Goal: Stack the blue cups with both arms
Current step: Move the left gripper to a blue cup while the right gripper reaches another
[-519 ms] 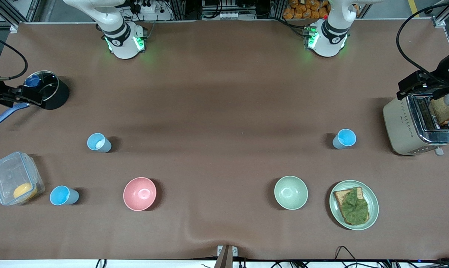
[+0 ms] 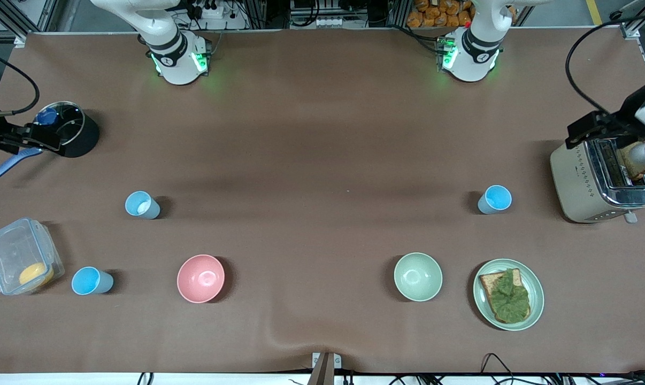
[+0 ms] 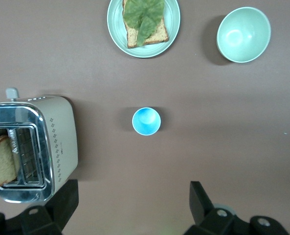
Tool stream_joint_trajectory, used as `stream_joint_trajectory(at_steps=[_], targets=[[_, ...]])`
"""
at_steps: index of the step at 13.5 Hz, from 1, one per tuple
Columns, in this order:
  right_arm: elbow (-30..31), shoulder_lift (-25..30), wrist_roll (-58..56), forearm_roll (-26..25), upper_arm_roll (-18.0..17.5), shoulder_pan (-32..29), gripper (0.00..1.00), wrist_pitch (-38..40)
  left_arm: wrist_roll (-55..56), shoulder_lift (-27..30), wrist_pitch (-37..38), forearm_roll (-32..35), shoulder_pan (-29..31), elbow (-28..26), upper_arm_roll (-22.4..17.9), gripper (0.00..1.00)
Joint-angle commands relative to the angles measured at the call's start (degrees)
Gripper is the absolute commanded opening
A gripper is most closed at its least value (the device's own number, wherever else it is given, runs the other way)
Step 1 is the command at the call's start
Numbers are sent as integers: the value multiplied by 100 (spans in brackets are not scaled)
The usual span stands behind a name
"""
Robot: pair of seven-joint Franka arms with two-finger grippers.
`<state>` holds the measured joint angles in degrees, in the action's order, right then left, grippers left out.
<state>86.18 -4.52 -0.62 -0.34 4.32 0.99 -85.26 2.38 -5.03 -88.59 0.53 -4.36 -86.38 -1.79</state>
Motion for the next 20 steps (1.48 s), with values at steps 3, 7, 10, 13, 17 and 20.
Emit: stream_joint_trajectory(at_steps=[3,7,10,13,17,20], targets=[[118,-4,-25,69,-37,-64,100,0,-141,204,-1738,123,119,-1809,12,100],[127,-671,-597,-151,-46,-81,100,9,-132,432,-3257,325,137,-3338,21,100],[310,-1286,-615,-81,-46,-134,100,-226,-150,406,-4505,325,242,-4261,30,100],[1354,-1340,-580,-63,-54,-64,100,-1612,-255,91,-4825,334,251,-4431,30,100],[1973,-1665,-501,-54,-72,138,100,-2645,-483,-297,-5097,325,576,-4448,48,100],[1973,-2077,-421,-54,-72,226,100,-2977,-554,-578,-5387,299,585,-4440,48,100]])
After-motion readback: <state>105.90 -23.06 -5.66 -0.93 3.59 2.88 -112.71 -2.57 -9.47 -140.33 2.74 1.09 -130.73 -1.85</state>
